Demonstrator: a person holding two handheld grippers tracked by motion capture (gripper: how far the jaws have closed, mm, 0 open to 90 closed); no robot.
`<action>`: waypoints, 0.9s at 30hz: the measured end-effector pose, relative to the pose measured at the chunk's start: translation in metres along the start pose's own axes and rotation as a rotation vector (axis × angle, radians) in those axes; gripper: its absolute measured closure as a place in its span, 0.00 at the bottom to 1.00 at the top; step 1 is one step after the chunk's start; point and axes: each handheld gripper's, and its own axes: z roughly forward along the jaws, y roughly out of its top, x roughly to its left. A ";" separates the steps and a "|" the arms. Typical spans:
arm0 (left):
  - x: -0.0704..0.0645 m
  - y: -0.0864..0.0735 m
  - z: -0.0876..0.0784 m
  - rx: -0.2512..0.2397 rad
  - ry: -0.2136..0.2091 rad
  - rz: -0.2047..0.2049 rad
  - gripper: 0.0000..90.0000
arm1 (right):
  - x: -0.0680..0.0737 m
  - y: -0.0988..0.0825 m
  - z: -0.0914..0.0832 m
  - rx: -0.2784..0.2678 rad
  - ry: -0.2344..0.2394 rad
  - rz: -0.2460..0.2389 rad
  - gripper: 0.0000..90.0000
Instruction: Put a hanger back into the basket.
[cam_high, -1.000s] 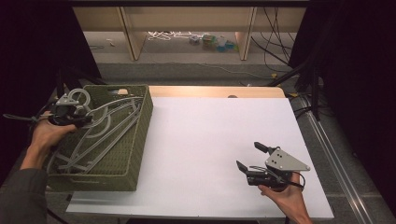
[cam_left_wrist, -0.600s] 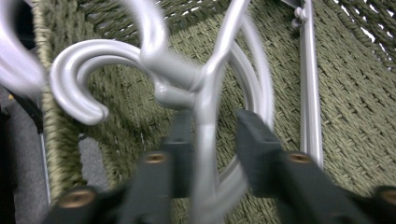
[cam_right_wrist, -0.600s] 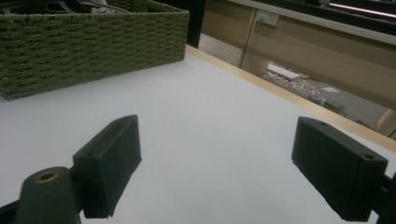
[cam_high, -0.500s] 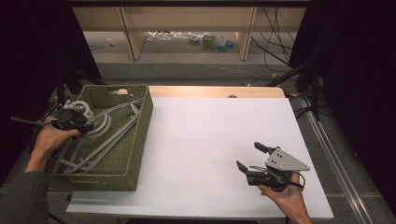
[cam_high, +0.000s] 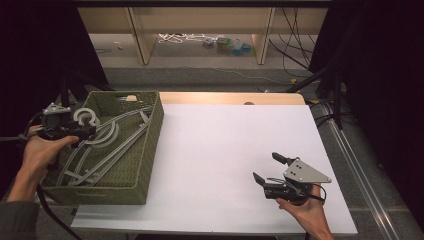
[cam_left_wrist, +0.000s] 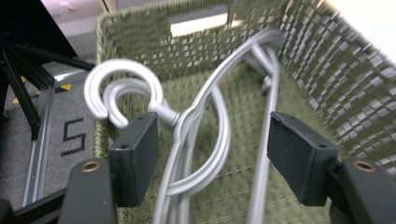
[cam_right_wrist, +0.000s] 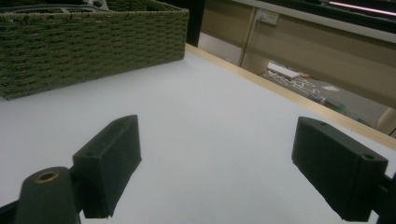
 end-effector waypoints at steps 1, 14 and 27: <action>-0.003 0.001 -0.005 -0.022 -0.014 -0.018 0.38 | 0.000 0.000 0.000 0.000 -0.001 -0.001 0.18; -0.062 0.005 -0.053 -0.172 -0.137 0.008 0.35 | 0.000 -0.001 0.001 0.003 0.001 0.009 0.18; -0.143 -0.015 -0.072 -0.246 -0.304 0.125 0.32 | 0.002 -0.003 0.003 -0.003 0.008 0.022 0.18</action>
